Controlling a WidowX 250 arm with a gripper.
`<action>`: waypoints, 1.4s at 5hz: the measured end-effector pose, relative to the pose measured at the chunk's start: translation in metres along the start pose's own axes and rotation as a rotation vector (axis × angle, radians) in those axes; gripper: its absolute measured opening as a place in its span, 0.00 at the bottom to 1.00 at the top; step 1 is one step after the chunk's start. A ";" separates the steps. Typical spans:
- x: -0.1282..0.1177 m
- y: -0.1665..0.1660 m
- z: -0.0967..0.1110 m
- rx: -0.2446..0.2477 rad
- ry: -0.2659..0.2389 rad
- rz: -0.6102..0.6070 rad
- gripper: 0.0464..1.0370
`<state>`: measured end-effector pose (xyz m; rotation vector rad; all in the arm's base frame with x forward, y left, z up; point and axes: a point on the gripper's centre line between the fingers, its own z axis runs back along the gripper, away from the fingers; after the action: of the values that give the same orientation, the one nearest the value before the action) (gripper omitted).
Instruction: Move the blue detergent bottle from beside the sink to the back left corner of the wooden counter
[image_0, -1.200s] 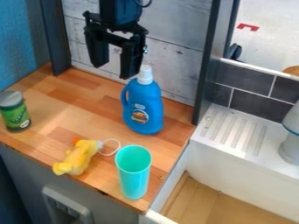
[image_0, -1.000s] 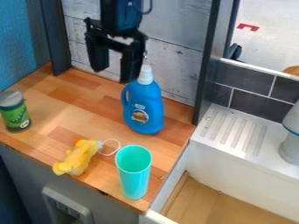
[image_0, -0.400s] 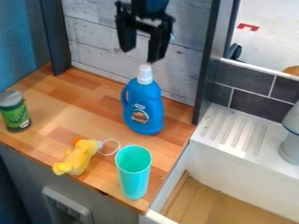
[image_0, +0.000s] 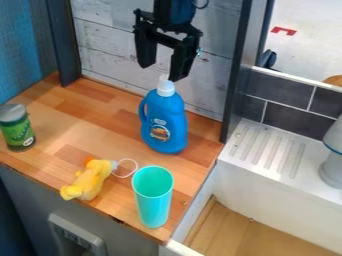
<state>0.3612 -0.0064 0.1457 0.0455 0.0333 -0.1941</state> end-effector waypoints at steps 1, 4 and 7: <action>0.003 0.000 -0.013 -0.004 0.013 0.011 0.96; 0.005 0.001 -0.035 0.001 0.080 0.026 0.66; -0.003 0.001 -0.023 -0.040 0.096 0.030 0.41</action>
<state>0.3581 -0.0035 0.1226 0.0151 0.1316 -0.1607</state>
